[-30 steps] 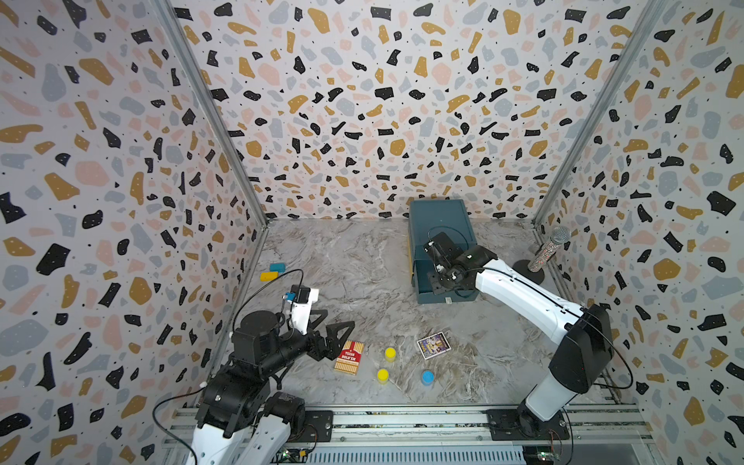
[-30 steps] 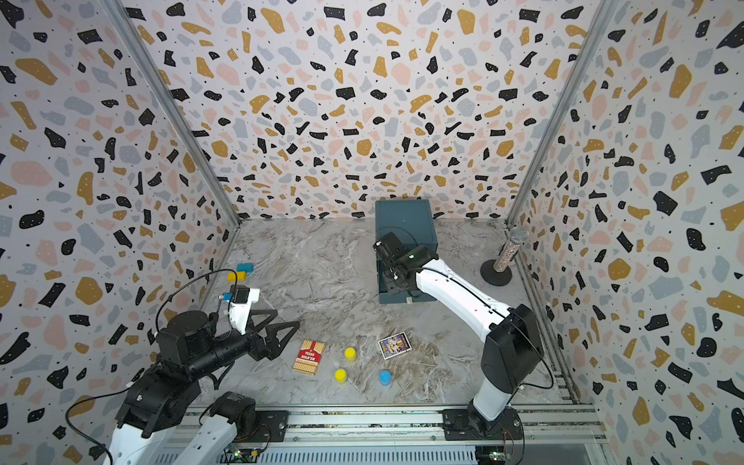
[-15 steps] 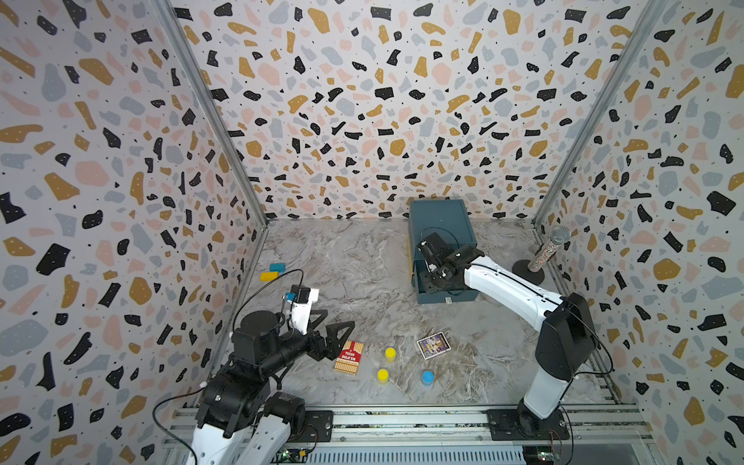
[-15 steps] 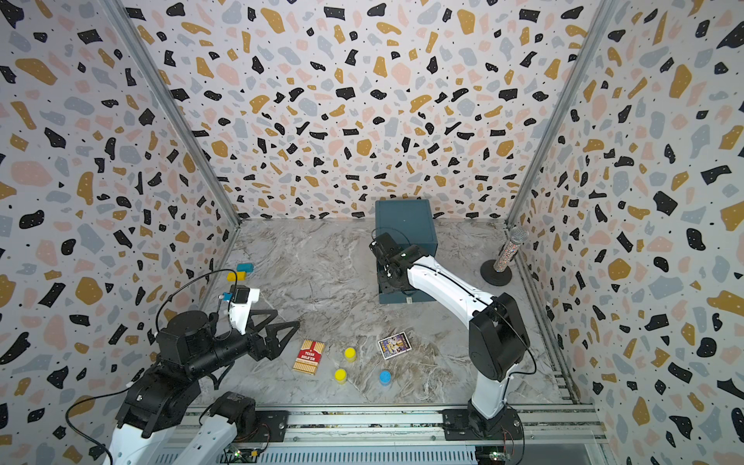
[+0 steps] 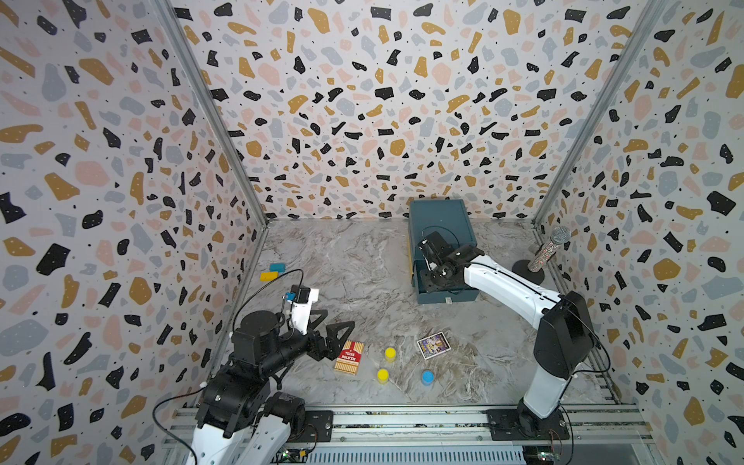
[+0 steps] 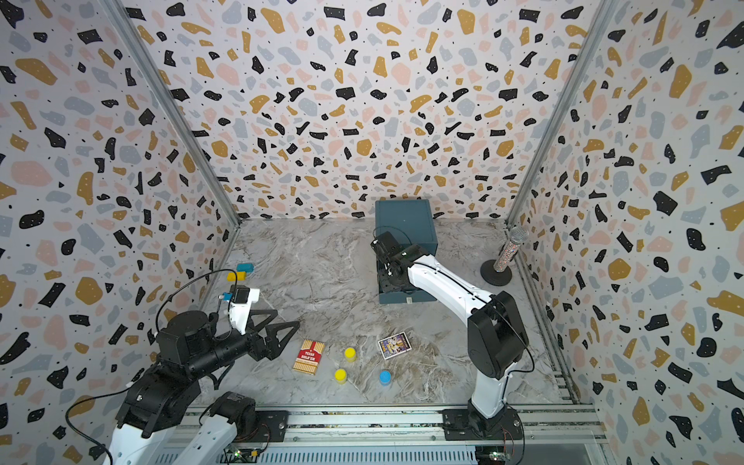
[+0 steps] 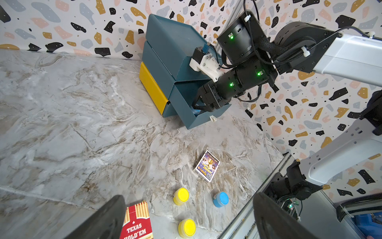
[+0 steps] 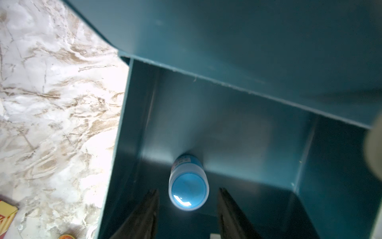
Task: Put the paint cans in the drawer according to color
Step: Place the paint can in the drawer.
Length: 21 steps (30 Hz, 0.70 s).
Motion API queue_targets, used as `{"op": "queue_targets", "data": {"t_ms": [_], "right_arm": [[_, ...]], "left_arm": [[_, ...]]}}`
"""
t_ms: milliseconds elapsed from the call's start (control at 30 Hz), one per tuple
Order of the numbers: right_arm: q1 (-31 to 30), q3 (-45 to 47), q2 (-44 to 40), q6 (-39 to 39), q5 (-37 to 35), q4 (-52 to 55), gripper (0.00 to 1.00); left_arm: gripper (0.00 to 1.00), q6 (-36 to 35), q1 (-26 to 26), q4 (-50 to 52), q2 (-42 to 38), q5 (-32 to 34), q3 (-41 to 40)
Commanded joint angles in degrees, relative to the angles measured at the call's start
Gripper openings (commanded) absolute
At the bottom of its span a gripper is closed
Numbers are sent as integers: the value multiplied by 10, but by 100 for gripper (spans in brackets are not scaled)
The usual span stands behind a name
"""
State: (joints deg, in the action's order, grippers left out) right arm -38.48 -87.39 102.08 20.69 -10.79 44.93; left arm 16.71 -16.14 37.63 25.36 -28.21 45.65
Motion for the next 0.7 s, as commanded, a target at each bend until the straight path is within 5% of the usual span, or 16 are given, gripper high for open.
{"op": "queue_targets", "data": {"t_ms": [0,233,433,667], "right_arm": [[3,-9,-19,-3,-8,2,51],[-12,21,-119,-17,-6,15,51],[-91,147,-243,-62,57,9,49],[-180,278,-292,-1,123,56,50]], "left_arm": [[99,-2,2,-13,-4,-4,-3],[99,-3,2,-14,-3,-3,-2],[99,-2,3,-13,-2,-3,-2],[99,-3,7,-14,-2,-3,-3]]}}
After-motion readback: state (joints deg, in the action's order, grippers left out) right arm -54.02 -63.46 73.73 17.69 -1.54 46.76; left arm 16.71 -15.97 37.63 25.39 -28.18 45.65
